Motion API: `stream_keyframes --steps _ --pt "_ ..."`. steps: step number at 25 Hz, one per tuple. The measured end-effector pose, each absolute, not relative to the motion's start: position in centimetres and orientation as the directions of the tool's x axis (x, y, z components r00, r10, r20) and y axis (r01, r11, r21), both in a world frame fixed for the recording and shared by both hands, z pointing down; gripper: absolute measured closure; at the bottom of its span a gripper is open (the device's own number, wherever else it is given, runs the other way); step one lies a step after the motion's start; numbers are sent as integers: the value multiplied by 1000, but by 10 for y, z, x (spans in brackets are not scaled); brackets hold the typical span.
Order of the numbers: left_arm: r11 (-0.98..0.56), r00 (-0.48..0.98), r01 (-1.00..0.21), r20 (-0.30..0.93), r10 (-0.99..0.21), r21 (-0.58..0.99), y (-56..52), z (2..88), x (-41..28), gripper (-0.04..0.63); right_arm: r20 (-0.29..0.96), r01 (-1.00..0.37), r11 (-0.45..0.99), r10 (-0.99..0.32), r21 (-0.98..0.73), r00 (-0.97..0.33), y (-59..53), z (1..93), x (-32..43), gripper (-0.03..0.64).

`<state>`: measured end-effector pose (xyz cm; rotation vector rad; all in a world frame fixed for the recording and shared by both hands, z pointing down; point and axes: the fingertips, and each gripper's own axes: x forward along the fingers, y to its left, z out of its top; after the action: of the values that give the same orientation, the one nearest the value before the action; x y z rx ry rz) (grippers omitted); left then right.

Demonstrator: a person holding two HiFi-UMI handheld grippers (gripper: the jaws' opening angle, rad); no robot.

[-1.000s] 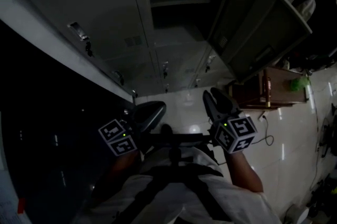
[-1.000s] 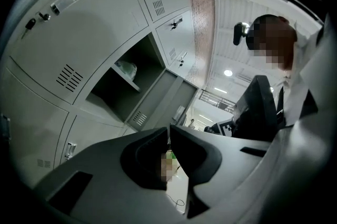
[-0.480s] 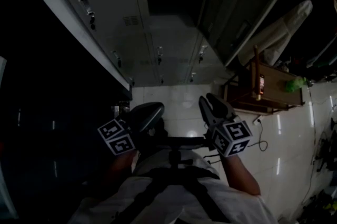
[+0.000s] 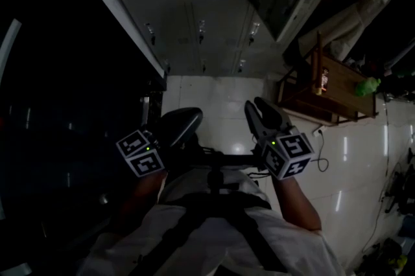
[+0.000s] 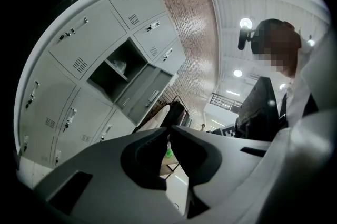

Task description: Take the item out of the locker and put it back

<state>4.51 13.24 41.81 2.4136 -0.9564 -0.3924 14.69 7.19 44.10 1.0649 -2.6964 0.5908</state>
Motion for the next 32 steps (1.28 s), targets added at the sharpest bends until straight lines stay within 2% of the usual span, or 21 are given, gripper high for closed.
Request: stream_keyframes --steps 6,24,29,32 --pt "-637 715 -553 -87 -694 537 143 411 50 594 267 -683 671 -628 -289 -731 81 432 151 518" --pt "-643 743 -518 -76 -665 564 159 411 15 594 295 -707 638 -643 -303 -707 102 434 105 520" --pt "-650 755 -498 -81 -650 574 163 413 16 594 269 -711 648 -658 -273 -703 107 429 101 613" --pt "-655 762 -490 -83 -642 576 164 413 16 594 250 -707 658 -661 -258 -707 109 425 99 615"
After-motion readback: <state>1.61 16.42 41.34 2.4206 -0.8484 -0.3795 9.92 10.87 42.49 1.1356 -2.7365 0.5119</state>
